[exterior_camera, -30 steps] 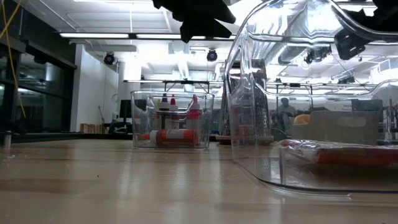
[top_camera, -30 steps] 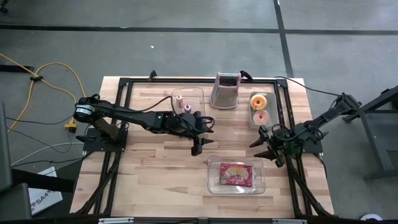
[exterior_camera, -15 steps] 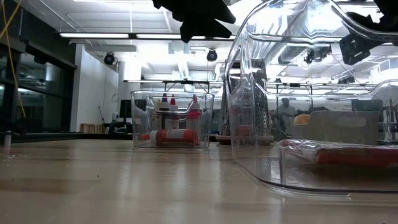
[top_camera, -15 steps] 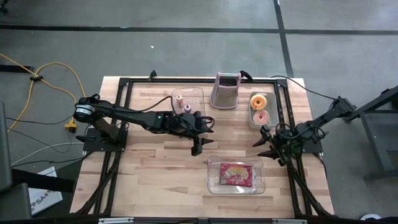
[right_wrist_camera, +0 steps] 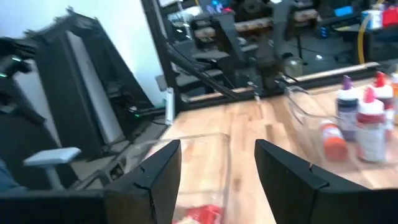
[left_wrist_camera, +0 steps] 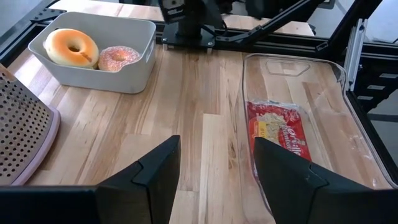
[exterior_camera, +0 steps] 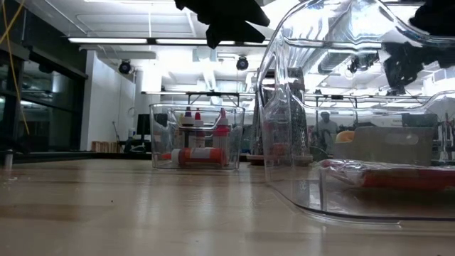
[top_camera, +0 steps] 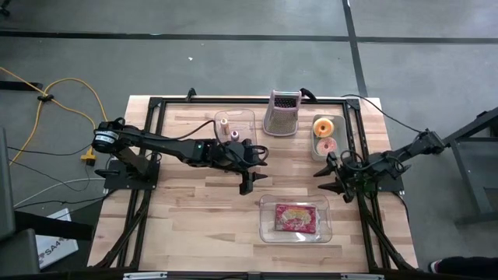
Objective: Pick & Place Food Item
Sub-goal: Return to Home Position
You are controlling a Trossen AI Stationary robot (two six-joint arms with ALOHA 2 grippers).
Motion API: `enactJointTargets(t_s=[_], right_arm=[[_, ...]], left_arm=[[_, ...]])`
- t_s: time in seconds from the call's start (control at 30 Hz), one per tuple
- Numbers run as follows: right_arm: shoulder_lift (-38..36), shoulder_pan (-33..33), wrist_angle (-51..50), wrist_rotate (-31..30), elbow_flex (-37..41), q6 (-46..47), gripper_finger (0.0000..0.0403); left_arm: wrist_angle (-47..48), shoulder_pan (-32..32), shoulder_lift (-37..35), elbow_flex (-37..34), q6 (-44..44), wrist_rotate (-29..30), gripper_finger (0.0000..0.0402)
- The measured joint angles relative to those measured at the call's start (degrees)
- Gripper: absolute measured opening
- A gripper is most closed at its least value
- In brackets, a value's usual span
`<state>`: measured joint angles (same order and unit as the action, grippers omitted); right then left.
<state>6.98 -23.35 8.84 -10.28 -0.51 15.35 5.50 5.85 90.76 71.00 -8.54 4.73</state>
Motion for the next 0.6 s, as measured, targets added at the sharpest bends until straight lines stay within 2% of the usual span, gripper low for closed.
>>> enactJointTargets(t_s=[0.27, 0.47, 0.6], right_arm=[[-2.91, 5.18, -6.04, 2.18, 0.04, 2.42, 0.0193], [-2.94, 8.49, -7.08, 6.17, 0.06, 0.64, 0.0193], [-2.83, 11.40, -7.24, 6.57, 0.08, -1.51, 0.0193]], left_arm=[[0.00, 0.00, 0.00, 0.00, 0.00, 0.00, 0.0196], [0.00, 0.00, 0.00, 0.00, 0.00, 0.00, 0.0196], [-0.01, 0.01, 0.00, 0.00, 0.00, 0.00, 0.0196]])
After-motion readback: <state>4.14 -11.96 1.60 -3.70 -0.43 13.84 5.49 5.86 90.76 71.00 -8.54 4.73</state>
